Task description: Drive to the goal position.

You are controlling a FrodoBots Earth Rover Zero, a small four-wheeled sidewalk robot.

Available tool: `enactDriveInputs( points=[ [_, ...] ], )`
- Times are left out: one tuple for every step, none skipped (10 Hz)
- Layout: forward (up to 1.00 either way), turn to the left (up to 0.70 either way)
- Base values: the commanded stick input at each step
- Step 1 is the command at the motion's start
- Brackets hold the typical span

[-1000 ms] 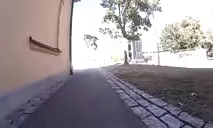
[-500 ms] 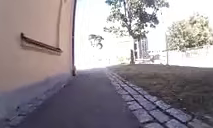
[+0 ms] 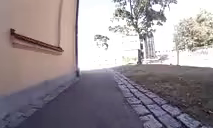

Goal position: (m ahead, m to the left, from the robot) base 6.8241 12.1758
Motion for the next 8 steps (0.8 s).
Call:
enactDriveInputs(
  points=[
    [0.70,0.00],
    [0.70,0.00],
    [0.70,0.00],
    [0.70,0.00],
    [0.70,0.00],
    [0.70,0.00],
    [0.70,0.00],
    [0.70,0.00]
  ],
)
